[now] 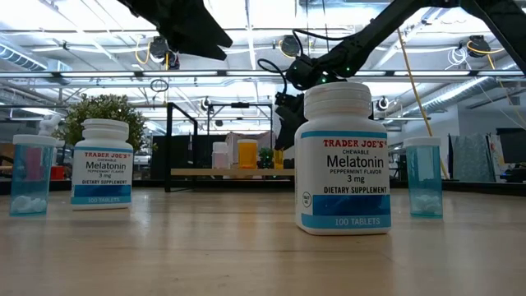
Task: Pick and place medicine bottles onto shelf by color
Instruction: Put the right small orange pill bottle on the shelf, then put the small orange pill bottle on the shelf aligned with the other small orange pill bottle
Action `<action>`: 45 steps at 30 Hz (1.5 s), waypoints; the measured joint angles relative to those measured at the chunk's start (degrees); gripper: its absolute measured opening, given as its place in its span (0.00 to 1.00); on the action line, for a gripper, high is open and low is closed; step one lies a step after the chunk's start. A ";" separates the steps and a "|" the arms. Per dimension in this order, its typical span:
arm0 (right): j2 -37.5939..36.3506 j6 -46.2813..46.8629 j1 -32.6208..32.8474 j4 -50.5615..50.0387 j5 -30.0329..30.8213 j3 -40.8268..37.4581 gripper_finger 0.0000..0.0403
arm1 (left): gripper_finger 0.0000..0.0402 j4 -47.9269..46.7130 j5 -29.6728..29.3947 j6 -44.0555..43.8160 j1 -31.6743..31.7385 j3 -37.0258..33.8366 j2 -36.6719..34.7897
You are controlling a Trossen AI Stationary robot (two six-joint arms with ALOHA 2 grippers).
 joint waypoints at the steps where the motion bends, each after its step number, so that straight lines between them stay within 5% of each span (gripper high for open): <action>1: 0.00 0.02 0.00 0.00 0.02 0.00 0.36 | 0.82 0.00 0.00 0.00 0.01 0.00 0.00; 26: -1.34 1.14 0.39 2.02 -0.02 -0.09 0.36 | 0.82 -0.09 0.00 0.37 0.01 0.00 0.00; 38: -14.02 1.54 4.24 -11.53 -0.07 -0.31 0.36 | 0.82 -0.05 -0.02 -1.07 -0.39 0.00 0.00; 45: -27.58 2.55 11.43 -15.83 0.17 -9.85 0.36 | 0.82 1.16 -0.02 -1.48 -2.57 0.00 0.00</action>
